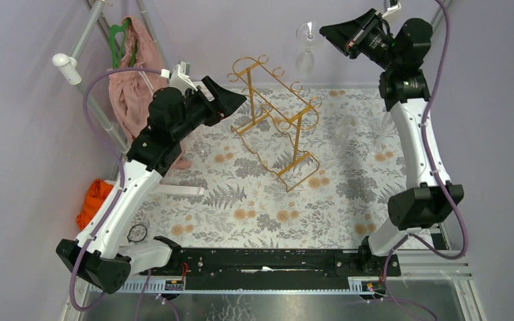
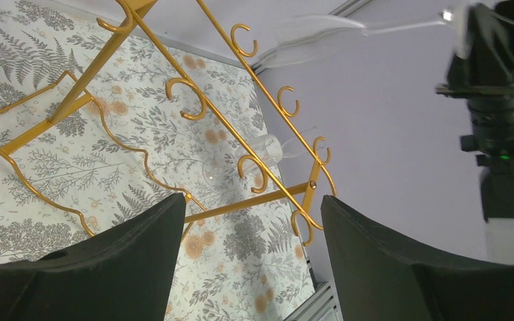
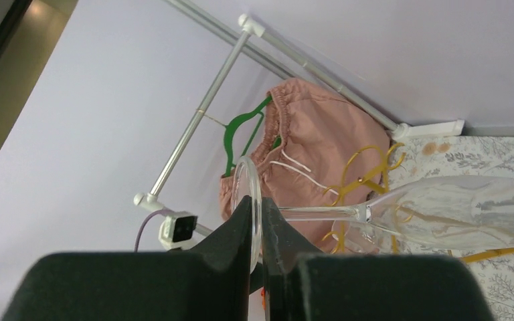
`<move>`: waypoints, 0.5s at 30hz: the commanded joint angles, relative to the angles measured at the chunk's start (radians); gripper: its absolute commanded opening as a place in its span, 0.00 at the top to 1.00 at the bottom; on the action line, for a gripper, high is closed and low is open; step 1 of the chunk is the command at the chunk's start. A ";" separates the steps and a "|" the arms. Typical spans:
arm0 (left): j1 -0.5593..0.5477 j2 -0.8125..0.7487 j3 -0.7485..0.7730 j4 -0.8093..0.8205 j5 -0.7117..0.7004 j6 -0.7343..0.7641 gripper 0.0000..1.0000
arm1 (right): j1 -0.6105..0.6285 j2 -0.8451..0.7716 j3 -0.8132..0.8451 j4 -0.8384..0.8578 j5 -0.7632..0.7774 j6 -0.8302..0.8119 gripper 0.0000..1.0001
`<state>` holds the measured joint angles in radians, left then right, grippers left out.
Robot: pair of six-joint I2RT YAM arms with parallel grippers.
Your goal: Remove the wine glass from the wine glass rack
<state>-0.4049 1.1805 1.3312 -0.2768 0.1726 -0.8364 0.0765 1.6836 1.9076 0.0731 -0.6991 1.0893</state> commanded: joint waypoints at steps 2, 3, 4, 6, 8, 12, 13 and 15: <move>0.003 -0.016 -0.023 0.028 0.002 -0.006 0.18 | -0.002 -0.176 -0.045 0.027 -0.014 -0.066 1.00; 0.003 -0.019 -0.024 0.029 0.002 -0.006 0.18 | -0.002 -0.201 -0.057 0.017 -0.013 -0.072 1.00; 0.003 -0.023 -0.025 0.030 0.004 -0.006 0.18 | -0.002 -0.227 -0.069 0.008 -0.012 -0.083 1.00; 0.003 -0.035 -0.030 0.037 0.007 -0.006 0.18 | -0.002 -0.279 -0.087 -0.021 -0.011 -0.113 1.00; 0.004 -0.043 -0.038 0.045 0.007 -0.005 0.18 | -0.002 -0.332 -0.107 -0.049 -0.007 -0.135 1.00; 0.002 -0.062 -0.051 0.059 0.019 -0.007 0.18 | -0.002 -0.443 -0.130 -0.130 0.001 -0.194 1.00; 0.002 -0.067 -0.055 0.064 0.020 -0.009 0.18 | -0.002 -0.468 -0.132 -0.150 0.004 -0.210 1.00; 0.002 -0.076 -0.065 0.070 0.021 -0.011 0.18 | -0.001 -0.519 -0.135 -0.193 0.008 -0.239 1.00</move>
<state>-0.4049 1.1316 1.2888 -0.2737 0.1780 -0.8402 0.0765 1.2716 1.7702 -0.0681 -0.6971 0.9375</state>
